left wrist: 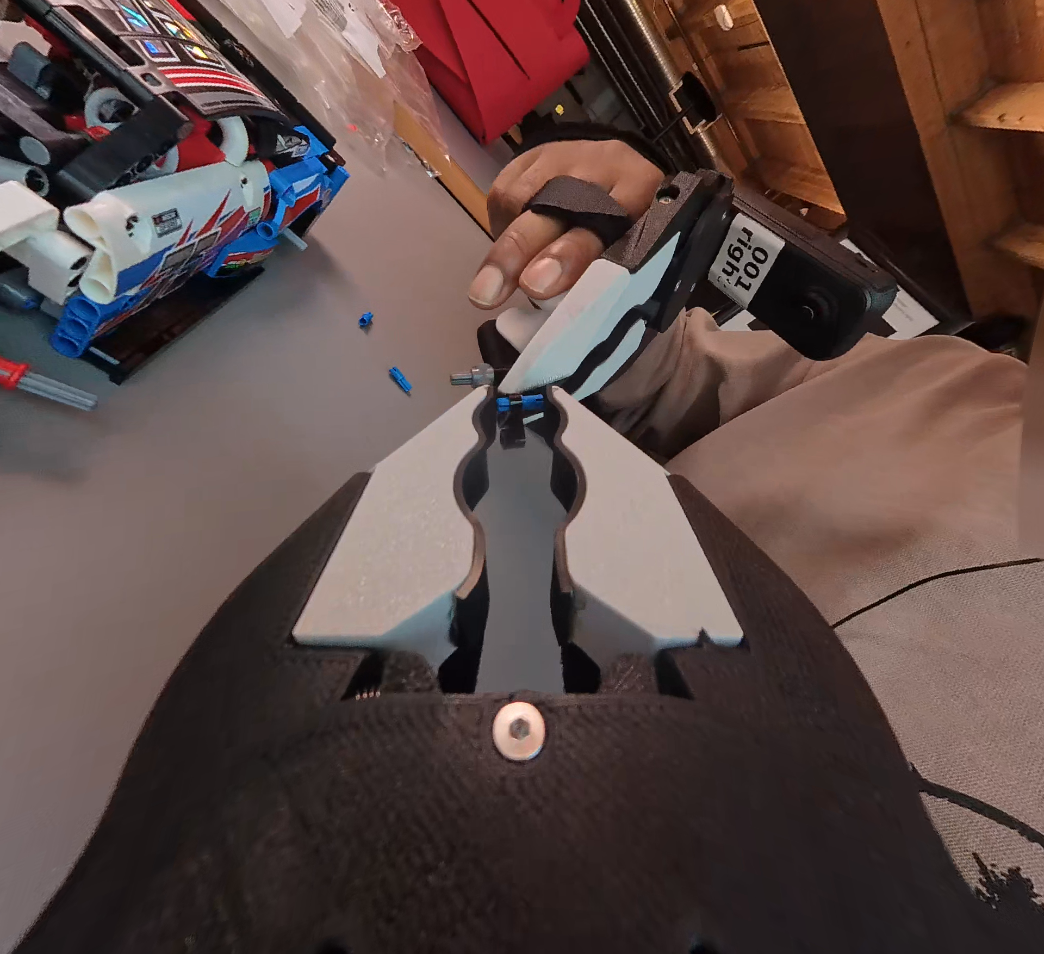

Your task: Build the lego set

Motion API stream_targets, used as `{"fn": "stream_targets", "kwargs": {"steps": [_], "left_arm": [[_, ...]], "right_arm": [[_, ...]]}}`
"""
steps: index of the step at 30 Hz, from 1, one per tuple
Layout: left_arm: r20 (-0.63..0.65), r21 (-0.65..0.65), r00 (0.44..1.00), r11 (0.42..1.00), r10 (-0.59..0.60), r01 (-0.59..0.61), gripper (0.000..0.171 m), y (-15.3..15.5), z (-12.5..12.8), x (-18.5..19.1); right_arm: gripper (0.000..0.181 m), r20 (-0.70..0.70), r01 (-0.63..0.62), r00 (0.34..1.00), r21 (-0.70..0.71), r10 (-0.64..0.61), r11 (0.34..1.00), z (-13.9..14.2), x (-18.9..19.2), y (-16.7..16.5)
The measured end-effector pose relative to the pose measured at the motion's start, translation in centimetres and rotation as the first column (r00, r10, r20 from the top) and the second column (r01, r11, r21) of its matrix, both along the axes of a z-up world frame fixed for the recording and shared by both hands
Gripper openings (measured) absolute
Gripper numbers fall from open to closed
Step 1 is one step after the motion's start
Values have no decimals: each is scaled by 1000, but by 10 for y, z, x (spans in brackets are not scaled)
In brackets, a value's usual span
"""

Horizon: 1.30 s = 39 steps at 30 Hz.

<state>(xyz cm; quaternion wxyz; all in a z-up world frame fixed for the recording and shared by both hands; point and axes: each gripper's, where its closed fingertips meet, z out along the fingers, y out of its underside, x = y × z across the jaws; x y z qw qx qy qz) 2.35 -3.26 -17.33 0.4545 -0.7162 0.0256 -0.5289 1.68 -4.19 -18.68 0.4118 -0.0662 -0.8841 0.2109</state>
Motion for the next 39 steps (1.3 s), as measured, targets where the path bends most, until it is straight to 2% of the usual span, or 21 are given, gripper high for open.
{"fn": "stream_targets", "kwargs": {"steps": [3, 7, 10, 14, 17, 18, 21, 23, 32, 34, 39], "left_arm": [[-2, 22, 1000, 999, 30, -30, 14, 3, 3, -3], [75, 69, 988, 988, 134, -139, 14, 9, 16, -19], [143, 80, 967, 971, 213, -225, 14, 13, 23, -34], [204, 94, 942, 952, 267, -291, 14, 15, 31, -45], [231, 97, 933, 948, 275, -303, 14, 15, 33, -43], [240, 94, 933, 950, 268, -297, 14, 15, 33, -40], [261, 73, 931, 956, 255, -283, 14, 16, 30, -34], [269, 68, 926, 954, 264, -291, 14, 17, 30, -36], [278, 55, 938, 971, 208, -231, 14, 15, 27, -28], [284, 57, 938, 973, 198, -223, 14, 14, 28, -27], [305, 40, 927, 970, 216, -239, 14, 16, 27, -32]], "right_arm": [[9, -3, 18, 1000, 28, -18, 999, 1, -2, 3], [15, -62, 162, 983, -141, -172, 977, 20, -16, 18], [12, -114, 311, 929, -275, -352, 910, 34, -26, 42], [31, -25, 362, 902, -501, -432, 786, 39, -26, 38], [47, 10, 404, 877, -556, -480, 726, 31, -33, 29], [49, 1, 408, 871, -559, -491, 722, 29, -36, 26], [38, -73, 424, 841, -524, -535, 739, 31, -42, 26], [31, -81, 423, 842, -514, -533, 746, 30, -43, 27], [30, -81, 356, 884, -523, -461, 775, 29, -35, 27], [17, -106, 352, 877, -523, -469, 777, 34, -33, 33], [28, -104, 321, 894, -531, -436, 785, 39, -28, 31]]}}
